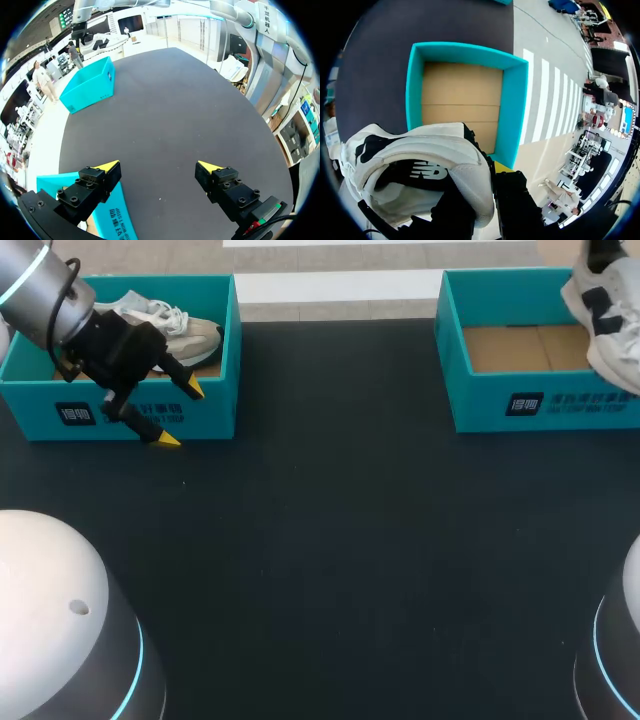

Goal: Take the shoe out of the shoebox, open the shoe tongue, remove and reinsert the insole, then place the shoe into the shoebox

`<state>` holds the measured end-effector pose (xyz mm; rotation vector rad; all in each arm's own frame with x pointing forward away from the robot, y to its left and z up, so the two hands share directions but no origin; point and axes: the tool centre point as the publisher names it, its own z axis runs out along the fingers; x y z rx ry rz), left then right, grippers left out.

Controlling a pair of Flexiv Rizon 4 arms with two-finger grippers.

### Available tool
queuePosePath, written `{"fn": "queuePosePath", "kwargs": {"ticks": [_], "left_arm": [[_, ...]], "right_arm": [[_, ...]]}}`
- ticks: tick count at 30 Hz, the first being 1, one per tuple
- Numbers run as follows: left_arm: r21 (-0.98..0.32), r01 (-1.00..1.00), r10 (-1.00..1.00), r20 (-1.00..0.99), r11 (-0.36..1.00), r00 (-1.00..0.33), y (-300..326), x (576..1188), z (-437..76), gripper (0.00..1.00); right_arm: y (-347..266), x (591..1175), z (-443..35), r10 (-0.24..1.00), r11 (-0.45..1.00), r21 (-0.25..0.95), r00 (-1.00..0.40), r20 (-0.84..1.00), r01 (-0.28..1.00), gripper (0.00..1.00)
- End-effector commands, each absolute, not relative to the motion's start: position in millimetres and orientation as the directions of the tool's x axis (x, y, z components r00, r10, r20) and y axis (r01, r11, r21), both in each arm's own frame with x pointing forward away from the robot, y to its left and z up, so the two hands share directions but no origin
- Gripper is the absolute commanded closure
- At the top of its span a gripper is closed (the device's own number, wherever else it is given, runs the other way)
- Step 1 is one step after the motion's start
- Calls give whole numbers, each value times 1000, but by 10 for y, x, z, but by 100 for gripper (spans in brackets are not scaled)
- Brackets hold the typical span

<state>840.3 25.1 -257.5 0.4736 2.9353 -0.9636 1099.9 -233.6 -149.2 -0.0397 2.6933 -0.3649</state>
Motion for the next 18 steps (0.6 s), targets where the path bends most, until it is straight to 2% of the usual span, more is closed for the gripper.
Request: {"fn": "queuePosePath", "kwargs": {"ticks": [1,11,18], "left_arm": [[-574,290,280,-109,766,-954,252,8395,-2572,0],[-574,290,280,-109,766,-954,252,8395,-2572,0],[-574,290,280,-109,766,-954,252,8395,-2572,0]], "right_arm": [[-2404,10941,-1485,-89,969,-247,-906,-414,17,100],[-2404,10941,-1485,-89,969,-247,-906,-414,17,100],[-2849,11275,-1502,9,970,-219,-916,-400,105,100]]}}
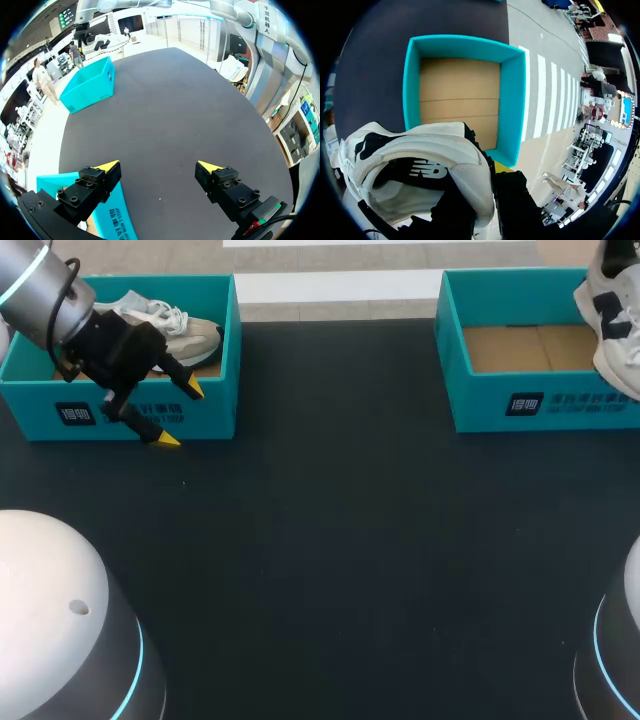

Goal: Take the shoe out of the shoebox, open the shoe tongue, remove and reinsert the insole, then place the shoe into the shoebox

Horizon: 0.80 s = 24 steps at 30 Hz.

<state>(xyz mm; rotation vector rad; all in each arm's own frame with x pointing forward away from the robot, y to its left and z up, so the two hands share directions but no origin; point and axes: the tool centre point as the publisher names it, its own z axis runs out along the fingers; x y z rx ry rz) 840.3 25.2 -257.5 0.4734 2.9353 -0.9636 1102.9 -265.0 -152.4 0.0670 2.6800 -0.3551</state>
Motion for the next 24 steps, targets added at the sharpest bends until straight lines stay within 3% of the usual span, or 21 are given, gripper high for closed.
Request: {"fn": "queuePosePath", "kwargs": {"ticks": [1,6,11,12,15,17,21,24], "left_arm": [[-574,290,280,-109,766,-954,252,8395,-2572,0],[-574,290,280,-109,766,-954,252,8395,-2572,0],[-574,290,280,-109,766,-954,252,8395,-2572,0],[-574,290,280,-109,766,-954,252,8395,-2572,0],[-574,290,280,-109,766,-954,252,8395,-2572,0],[-574,290,280,-109,766,-954,252,8395,-2572,0],[-574,290,280,-109,766,-954,252,8395,-2572,0],[-574,290,280,-109,766,-954,252,8395,-2572,0]], "right_arm": [[-2900,11308,-1504,12,966,-232,-917,-399,113,100],[-3005,11361,-1527,23,954,-266,-917,-398,139,100],[-3185,11332,-1543,228,895,-266,-881,-415,357,100],[-3241,11338,-1511,330,836,-263,-824,-461,482,100],[-3438,11287,-1399,567,703,-158,-680,-464,694,100],[-3569,11221,-1337,739,582,-17,-538,-405,813,100],[-3686,11137,-1360,873,398,70,-355,-334,915,100],[-3696,11125,-1362,912,247,44,-217,-347,968,100]]}}
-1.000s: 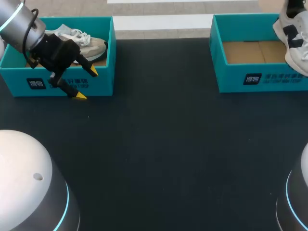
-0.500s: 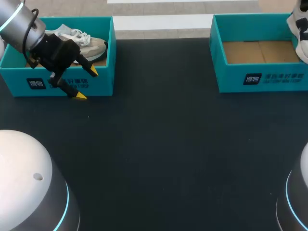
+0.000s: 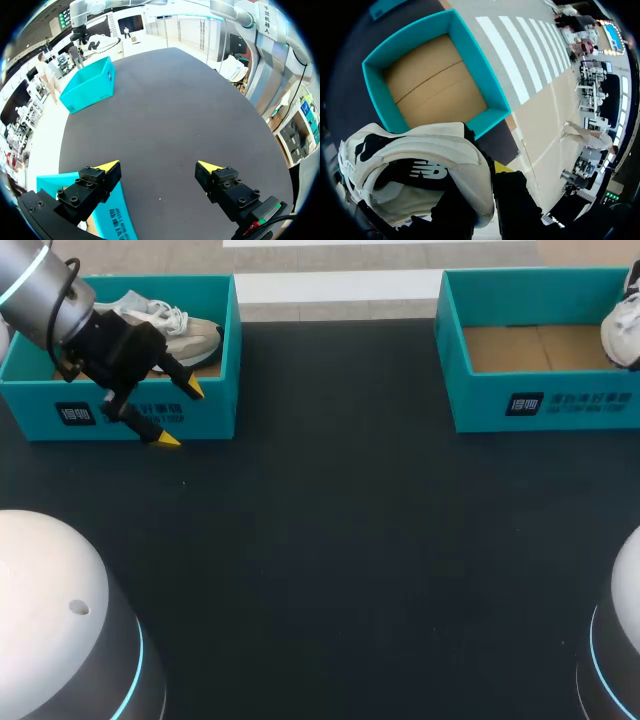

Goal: Take the shoe out of the shoebox, open the shoe tongue, remove and reinsert the insole, then place the shoe into the shoebox

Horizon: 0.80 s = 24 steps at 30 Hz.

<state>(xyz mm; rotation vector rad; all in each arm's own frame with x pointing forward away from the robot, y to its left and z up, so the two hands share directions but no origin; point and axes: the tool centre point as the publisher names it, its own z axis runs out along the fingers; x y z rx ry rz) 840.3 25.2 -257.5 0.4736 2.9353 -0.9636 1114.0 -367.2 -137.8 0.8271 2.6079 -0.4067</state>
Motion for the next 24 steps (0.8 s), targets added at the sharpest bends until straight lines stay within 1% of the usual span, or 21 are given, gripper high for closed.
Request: {"fn": "queuePosePath", "kwargs": {"ticks": [1,2,3,4,6,7,24], "left_arm": [[-574,290,280,-109,766,-954,252,8395,-2572,0],[-574,290,280,-109,766,-954,252,8395,-2572,0],[-574,290,280,-109,766,-954,252,8395,-2572,0],[-574,290,280,-109,766,-954,252,8395,-2572,0],[-574,290,280,-109,766,-954,252,8395,-2572,0],[-574,290,280,-109,766,-954,252,8395,-2572,0],[-574,290,280,-109,766,-954,252,8395,-2572,0]], "right_arm": [[-3699,11125,-1360,907,204,14,-183,-379,979,100],[-3699,11139,-1335,924,182,69,-146,-354,981,100],[-3706,11150,-1311,921,147,62,-114,-373,987,100],[-3699,11178,-1275,931,150,119,-100,-351,981,100],[-3688,11211,-1237,904,92,87,-47,-425,992,100],[-3662,11222,-1233,869,125,72,-74,-489,990,100],[-3662,11222,-1233,869,125,72,-74,-489,990,100]]}}
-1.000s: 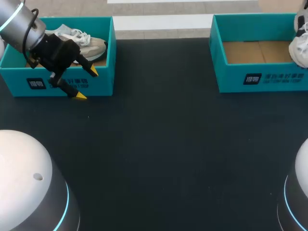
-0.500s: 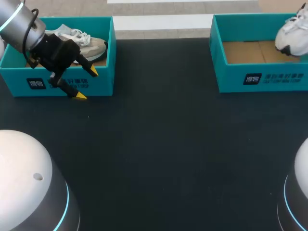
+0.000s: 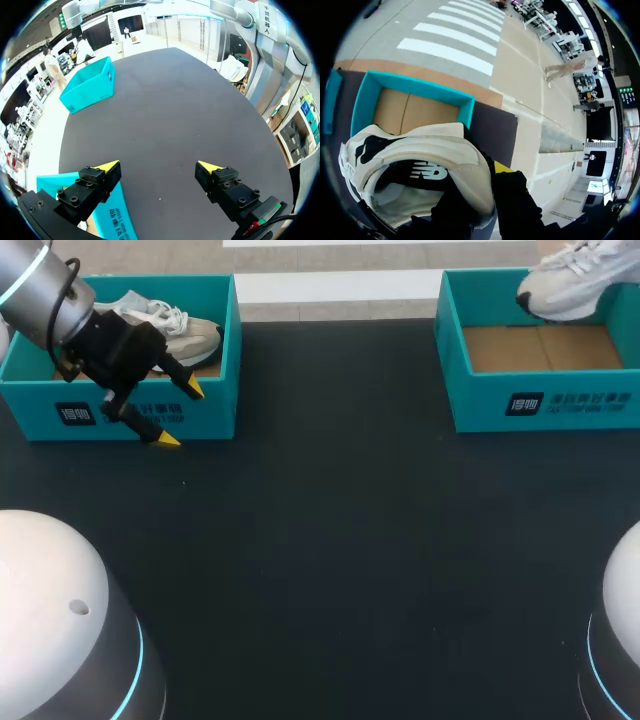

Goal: Take the shoe out of the shoebox, open the shoe tongue, remove and reinsert the insole, then place the shoe into the shoebox

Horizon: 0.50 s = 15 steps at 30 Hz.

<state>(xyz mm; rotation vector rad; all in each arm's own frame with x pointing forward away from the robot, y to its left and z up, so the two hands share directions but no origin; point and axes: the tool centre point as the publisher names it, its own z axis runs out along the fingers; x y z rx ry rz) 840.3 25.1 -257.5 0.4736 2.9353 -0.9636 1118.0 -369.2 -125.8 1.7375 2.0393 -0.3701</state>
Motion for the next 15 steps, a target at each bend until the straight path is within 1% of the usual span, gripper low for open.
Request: {"fn": "queuePosePath", "kwargs": {"ticks": [1,12,15], "left_arm": [[-574,290,280,-109,766,-954,252,8395,-2572,0],[-574,290,280,-109,766,-954,252,8395,-2572,0],[-574,290,280,-109,766,-954,252,8395,-2572,0]], "right_arm": [[-3662,11222,-1233,869,125,72,-74,-489,990,100],[-3662,11222,-1233,869,125,72,-74,-489,990,100],[-3644,11181,-1268,880,90,70,-47,-472,993,100]]}}
